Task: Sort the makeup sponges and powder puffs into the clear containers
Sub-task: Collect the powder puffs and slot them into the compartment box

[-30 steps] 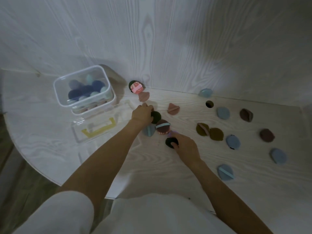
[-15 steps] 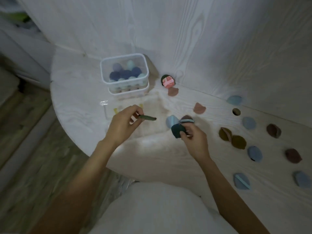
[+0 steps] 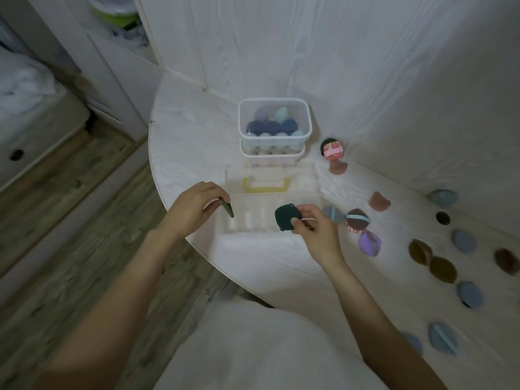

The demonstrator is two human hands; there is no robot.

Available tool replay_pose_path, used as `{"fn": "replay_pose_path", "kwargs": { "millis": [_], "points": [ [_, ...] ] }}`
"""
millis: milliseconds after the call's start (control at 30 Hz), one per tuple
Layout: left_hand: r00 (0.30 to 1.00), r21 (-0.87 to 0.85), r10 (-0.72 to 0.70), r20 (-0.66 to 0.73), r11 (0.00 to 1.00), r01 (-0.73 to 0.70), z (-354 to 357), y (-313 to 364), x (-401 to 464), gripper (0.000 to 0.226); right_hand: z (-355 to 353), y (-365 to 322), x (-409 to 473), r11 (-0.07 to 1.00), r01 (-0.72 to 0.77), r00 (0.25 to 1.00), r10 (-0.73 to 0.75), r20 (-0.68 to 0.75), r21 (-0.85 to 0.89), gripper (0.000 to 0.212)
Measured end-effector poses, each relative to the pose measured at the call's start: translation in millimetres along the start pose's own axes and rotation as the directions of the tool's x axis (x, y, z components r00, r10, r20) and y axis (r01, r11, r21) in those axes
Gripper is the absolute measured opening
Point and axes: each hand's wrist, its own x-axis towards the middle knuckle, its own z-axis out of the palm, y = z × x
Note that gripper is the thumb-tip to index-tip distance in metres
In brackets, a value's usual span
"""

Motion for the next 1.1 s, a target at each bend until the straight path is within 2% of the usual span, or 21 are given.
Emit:
{"fn": "replay_pose_path", "kwargs": {
  "millis": [167,333,467,633,700,800,900,967,1000,1100],
  "points": [
    [0.994,0.002,0.095,0.054,0.995,-0.095,1,-20,-8,0.019,30,-8,7,0.995,-0.036,0.999,0.037,-0.004,0.093,0.017],
    [0.985,-0.032,0.126,0.117,0.992,-0.123,33,-27,-17,0.015,55,-16,13,0.985,-0.041,0.999,0.043,-0.012,0.168,0.019],
    [0.98,0.028,0.13,0.149,0.99,-0.136,33,-32,-23,0.032,70,-18,15,0.991,-0.039,0.999,0.036,0.023,0.127,0.018],
    [0.871,0.046,0.267,0.413,0.949,-0.312,17,-50,-16,0.042,82,-17,14,0.997,-0.049,0.997,0.046,0.064,0.054,0.018],
    [0.842,0.032,0.301,0.447,0.936,-0.352,14,-54,-11,0.035,83,-17,13,0.998,-0.051,0.996,0.049,0.068,0.03,0.018],
    [0.841,0.012,0.356,0.407,0.918,-0.395,16,-50,-4,0.034,80,-17,11,0.997,0.003,0.999,0.0,0.04,-0.073,0.018],
    [0.865,-0.005,0.361,0.348,0.923,-0.384,31,-36,-7,0.032,75,-16,8,0.985,0.072,0.997,-0.073,-0.001,-0.156,0.015],
    [0.886,-0.024,0.354,0.3,0.931,-0.364,42,-27,-12,0.023,74,-15,5,0.974,0.107,0.994,-0.111,-0.011,-0.202,0.013],
    [0.902,-0.031,0.348,0.258,0.936,-0.352,47,-22,-14,0.019,74,-12,3,0.962,0.131,0.99,-0.138,-0.012,-0.238,0.012],
    [0.958,-0.02,0.265,0.105,0.964,-0.265,53,-12,-25,0.028,78,-6,-4,0.868,0.233,0.968,-0.248,0.023,-0.438,0.013]
  ]
}}
